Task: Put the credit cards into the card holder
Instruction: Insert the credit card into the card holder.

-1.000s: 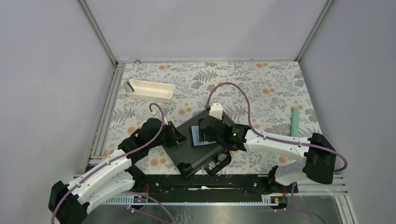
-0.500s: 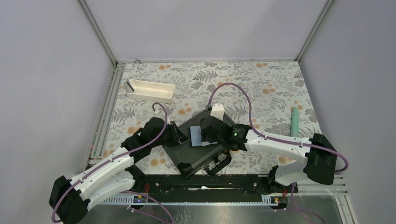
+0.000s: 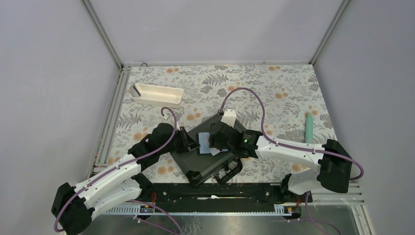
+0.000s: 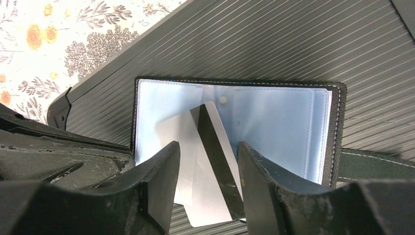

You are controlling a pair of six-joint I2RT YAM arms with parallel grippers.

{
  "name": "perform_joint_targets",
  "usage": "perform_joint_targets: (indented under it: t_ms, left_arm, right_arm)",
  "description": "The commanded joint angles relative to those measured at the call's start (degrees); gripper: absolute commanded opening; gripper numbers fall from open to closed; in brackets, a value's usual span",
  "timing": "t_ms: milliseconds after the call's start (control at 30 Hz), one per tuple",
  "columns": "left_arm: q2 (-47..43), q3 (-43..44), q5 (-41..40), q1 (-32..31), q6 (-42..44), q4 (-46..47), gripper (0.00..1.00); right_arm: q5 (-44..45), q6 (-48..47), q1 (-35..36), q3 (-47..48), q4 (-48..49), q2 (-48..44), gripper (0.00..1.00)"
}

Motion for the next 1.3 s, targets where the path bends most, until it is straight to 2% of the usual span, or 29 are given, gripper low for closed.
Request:
perform_joint_targets:
  t_ms: [0, 267, 467, 667, 967, 1267]
  left_arm:
    - [0.0, 0.5, 0.4, -0.3, -0.1, 3.2, 0.11]
    - [-0.9, 2.1, -1.0, -0.3, 1.0, 0.0, 0.13]
    - [-0.6, 5.1, -1.1, -0.3, 2.0, -2.3, 0.18]
    - [2.1, 8.8, -1.0, -0.1, 4.0, -3.8, 0.24]
    - [6.9, 14.3, -2.0, 3.9, 9.9, -7.1, 0.29]
    - [10.9, 16.8, -2.8, 5.1, 12.7, -6.7, 0.30]
  right_arm:
    - [0.9, 1.4, -0.2, -1.0, 0.1, -1.2, 0.57]
    - [3.9, -3.8, -0.5, -3.3, -1.3, -9.3, 0.61]
    - [-6.8, -6.7, -2.1, -7.3, 1.6, -13.3, 0.61]
    - [-10.7, -9.5, -2.1, -11.1, 2.0, -16.2, 0.60]
    - [-17.1, -0.2, -2.0, -14.8, 7.3, -16.4, 0.51]
    - [-16.5, 2.8, -2.0, -13.3, 3.3, -16.7, 0.50]
